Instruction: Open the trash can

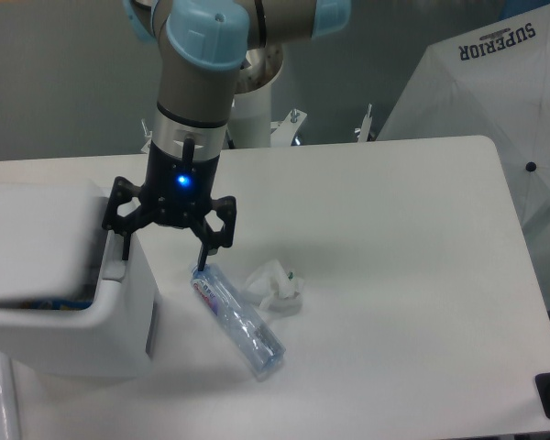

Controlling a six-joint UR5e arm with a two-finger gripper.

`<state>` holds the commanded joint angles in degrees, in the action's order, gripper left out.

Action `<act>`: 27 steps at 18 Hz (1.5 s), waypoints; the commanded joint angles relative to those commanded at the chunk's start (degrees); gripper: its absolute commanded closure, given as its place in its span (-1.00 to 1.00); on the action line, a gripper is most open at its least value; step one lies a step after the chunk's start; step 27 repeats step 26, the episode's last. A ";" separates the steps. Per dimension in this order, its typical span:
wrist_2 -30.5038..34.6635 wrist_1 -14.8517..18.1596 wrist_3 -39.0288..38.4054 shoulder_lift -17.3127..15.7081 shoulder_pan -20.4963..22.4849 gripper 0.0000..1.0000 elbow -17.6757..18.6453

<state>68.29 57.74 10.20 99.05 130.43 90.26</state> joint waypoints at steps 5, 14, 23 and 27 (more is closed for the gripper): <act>0.00 0.09 0.00 0.00 0.00 -1.00 -0.09; 0.09 -5.26 0.79 -0.09 0.09 -1.00 -1.05; 6.04 -5.71 7.36 -0.70 2.11 -1.00 -1.76; 14.66 -5.36 13.08 -0.70 2.11 -1.00 -1.23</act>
